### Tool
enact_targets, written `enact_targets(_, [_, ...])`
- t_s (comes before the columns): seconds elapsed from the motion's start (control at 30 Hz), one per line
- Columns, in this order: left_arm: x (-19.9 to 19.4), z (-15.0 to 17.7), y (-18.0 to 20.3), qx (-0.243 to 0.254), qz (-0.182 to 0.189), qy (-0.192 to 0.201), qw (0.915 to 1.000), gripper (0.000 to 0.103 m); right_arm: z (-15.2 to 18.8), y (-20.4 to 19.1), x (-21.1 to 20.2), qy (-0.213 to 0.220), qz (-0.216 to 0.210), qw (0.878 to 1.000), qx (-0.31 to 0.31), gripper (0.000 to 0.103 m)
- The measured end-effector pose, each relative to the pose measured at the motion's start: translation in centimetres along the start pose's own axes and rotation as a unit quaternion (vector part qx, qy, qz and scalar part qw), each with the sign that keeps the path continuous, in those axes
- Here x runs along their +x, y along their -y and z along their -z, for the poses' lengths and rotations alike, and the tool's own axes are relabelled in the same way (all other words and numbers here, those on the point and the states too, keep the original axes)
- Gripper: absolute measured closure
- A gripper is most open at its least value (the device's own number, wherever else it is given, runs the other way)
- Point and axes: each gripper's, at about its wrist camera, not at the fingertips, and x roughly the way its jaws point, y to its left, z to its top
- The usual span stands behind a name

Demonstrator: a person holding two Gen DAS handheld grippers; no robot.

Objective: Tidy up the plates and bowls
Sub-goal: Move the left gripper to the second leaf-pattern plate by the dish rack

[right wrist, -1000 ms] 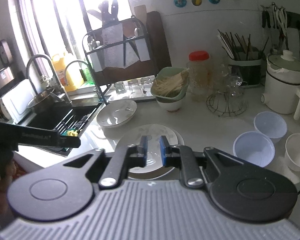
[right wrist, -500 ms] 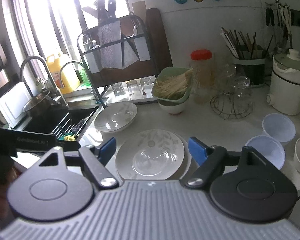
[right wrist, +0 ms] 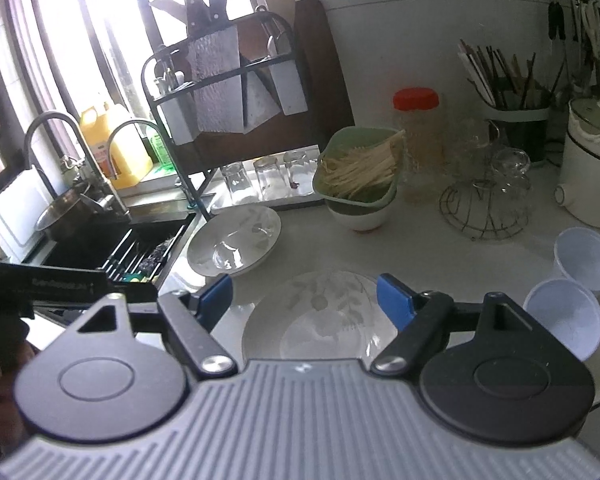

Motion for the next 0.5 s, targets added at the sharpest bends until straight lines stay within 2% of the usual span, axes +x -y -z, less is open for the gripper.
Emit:
enact_targets(0.33, [3.1, -3.5, -4.0, 0.004, 0.018, -0.005, 0.9998, 0.030, -1.2, -1.9, 3.6, -0.011, 0.023, 1.000, 0.009, 0.022])
enact_targets(0.5, [5.1, -5.0, -5.9, 0.004, 0.022, -0.008, 0.9997, 0.030, -1.8, -2.8, 6.2, -0.007, 0.052, 0.998, 0.017, 0.023])
